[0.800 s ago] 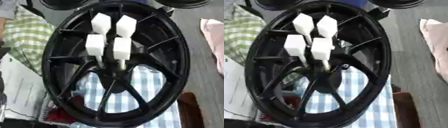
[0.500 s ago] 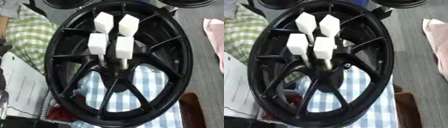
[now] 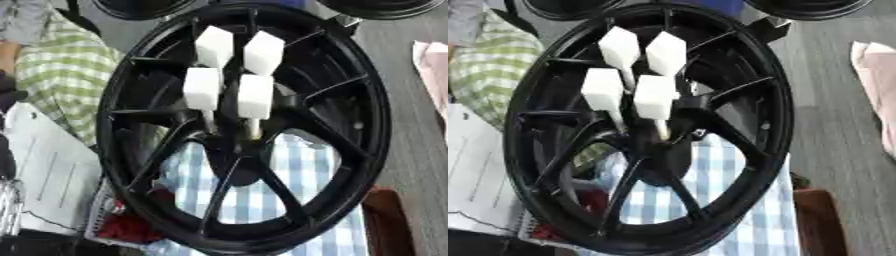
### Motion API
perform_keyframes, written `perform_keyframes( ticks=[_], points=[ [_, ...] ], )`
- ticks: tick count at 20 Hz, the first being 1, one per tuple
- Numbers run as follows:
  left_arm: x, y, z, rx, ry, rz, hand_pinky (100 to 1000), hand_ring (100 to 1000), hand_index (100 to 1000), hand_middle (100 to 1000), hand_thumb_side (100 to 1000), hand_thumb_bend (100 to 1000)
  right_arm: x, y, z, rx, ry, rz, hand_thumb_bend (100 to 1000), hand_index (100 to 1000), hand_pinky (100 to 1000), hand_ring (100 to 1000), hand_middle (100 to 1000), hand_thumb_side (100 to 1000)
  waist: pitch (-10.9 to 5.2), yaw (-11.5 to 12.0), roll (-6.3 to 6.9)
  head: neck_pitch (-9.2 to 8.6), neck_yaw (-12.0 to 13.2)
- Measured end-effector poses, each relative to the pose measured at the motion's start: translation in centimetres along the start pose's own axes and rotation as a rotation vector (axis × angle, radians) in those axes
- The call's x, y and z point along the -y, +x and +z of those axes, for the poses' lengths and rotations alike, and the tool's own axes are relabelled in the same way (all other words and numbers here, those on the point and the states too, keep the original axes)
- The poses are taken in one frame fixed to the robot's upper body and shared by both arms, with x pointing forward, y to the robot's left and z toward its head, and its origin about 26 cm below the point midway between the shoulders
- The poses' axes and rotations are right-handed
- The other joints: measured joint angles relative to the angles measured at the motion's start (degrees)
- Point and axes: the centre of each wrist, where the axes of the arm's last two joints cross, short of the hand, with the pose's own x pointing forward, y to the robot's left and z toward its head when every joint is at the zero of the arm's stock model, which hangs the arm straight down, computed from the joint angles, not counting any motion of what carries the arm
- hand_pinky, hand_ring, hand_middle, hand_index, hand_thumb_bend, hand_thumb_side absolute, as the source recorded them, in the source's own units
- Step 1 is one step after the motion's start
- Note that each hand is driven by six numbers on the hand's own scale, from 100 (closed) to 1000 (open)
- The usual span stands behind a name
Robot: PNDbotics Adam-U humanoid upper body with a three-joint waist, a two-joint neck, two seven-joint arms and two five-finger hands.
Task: Pull the pin out of the wheel hub.
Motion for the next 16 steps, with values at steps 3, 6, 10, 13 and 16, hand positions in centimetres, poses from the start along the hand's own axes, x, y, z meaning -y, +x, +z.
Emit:
perform_keyframes(
  ticks=[3,6,10,13,16],
  points=[
    [-0.1,-0.1,0.1,-0.007,-0.003,-0.005,899,628,720,631,707,341,0.7,2.2,-1.6,0.086,0.125,0.120,100,703,844,662,790,783,-0.28,-0.2,-0.13,0.01,-0.3],
    [-0.1,-0.3,0.2,-0.017,-0.010,-0.012,899,628,720,631,707,340,1.6,4.6,-3.0,0.160,0.245,0.239,100,711,845,682,788,724,-0.28,-0.2,-0.54,0.06,-0.6],
    [-0.1,-0.3,0.1,-0.019,-0.017,-0.018,899,628,720,631,707,340,2.9,7.8,-4.5,0.276,0.396,0.412,100,723,847,715,784,614,-0.31,0.0,-0.63,0.24,-0.8],
    [-0.2,-0.2,0.1,-0.019,-0.025,-0.026,899,628,720,631,708,339,3.7,10.4,-5.4,0.366,0.508,0.539,100,730,849,735,783,576,-0.41,0.4,-0.92,0.25,-1.0],
    [-0.2,-0.3,0.1,-0.023,-0.036,-0.031,900,628,720,631,707,340,3.9,12.6,-6.0,0.439,0.622,0.650,100,735,849,749,781,564,-0.55,0.9,-1.25,0.25,-1.5]
  ],
)
